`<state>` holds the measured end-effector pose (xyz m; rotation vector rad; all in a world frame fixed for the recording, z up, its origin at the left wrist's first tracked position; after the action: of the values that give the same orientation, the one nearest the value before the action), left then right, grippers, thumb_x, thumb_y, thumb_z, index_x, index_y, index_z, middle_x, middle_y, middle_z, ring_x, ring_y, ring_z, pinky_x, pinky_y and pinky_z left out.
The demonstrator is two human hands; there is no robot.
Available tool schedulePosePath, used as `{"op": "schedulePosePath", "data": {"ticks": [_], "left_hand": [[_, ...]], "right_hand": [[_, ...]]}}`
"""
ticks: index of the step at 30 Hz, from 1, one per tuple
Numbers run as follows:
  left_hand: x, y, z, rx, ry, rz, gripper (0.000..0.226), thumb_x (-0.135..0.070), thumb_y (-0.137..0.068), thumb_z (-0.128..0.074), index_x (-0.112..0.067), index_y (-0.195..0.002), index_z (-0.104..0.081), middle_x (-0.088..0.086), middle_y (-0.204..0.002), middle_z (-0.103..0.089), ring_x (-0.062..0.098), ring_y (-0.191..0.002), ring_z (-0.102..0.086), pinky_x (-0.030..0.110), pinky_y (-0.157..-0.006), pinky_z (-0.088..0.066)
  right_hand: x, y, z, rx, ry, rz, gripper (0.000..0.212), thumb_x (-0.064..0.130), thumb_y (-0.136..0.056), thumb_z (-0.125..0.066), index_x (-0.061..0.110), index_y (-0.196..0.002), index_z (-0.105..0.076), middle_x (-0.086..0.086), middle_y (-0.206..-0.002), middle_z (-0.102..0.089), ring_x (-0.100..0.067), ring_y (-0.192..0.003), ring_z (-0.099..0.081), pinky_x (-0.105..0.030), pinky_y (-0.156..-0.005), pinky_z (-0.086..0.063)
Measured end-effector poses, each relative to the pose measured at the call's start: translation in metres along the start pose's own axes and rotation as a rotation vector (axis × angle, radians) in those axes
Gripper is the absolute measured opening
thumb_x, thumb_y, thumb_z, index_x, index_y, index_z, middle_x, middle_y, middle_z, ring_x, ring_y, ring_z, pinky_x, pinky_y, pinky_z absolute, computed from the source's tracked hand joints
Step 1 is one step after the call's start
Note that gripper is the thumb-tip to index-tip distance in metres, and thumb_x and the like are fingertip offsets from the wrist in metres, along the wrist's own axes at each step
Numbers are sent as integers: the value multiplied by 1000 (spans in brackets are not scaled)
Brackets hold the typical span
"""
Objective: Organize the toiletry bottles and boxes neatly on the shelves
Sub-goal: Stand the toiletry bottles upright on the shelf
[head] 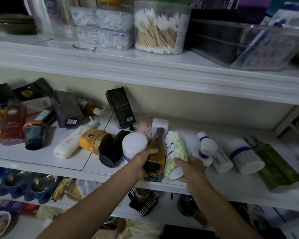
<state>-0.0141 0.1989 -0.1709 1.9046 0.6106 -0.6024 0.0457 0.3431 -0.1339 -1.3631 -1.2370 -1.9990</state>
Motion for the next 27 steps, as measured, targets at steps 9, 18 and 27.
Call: {"op": "schedulePosePath", "data": {"ticks": [9, 18, 27], "left_hand": [[-28, 41, 22, -189, -222, -241, 44, -40, -98, -44, -10, -129, -51, 10, -131, -54, 20, -106, -47, 29, -91, -37], [-54, 134, 74, -88, -59, -563, 36, -40, -88, -57, -21, -119, -61, 5, -110, -71, 22, -100, -66, 37, -85, -55], [-31, 141, 239, -462, 279, -469, 34, -26, -77, -68, -6, -105, -69, 12, -105, -71, 24, -96, -62, 30, -84, -48]], "right_hand": [[55, 64, -14, 375, -469, -8, 19, 16, -90, -56, 7, -106, -60, -18, -105, -69, -33, -94, -68, -44, -75, -58], [33, 96, -169, 757, -576, -168, 41, 20, -84, -58, 3, -122, -56, -21, -113, -66, -32, -101, -66, -36, -75, -58], [-41, 122, -307, 845, -329, -418, 22, 13, -91, -58, 3, -111, -57, -11, -87, -67, -19, -76, -64, -24, -58, -55]]}}
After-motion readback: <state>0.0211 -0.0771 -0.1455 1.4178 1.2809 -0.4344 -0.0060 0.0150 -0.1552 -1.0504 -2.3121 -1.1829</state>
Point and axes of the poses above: each hand's wrist, its own y-axis away from the middle knuckle, its own z-axis out of the back of the hand, x = y × z, the point moved 10 cm from there along -y, towards the middle knuckle
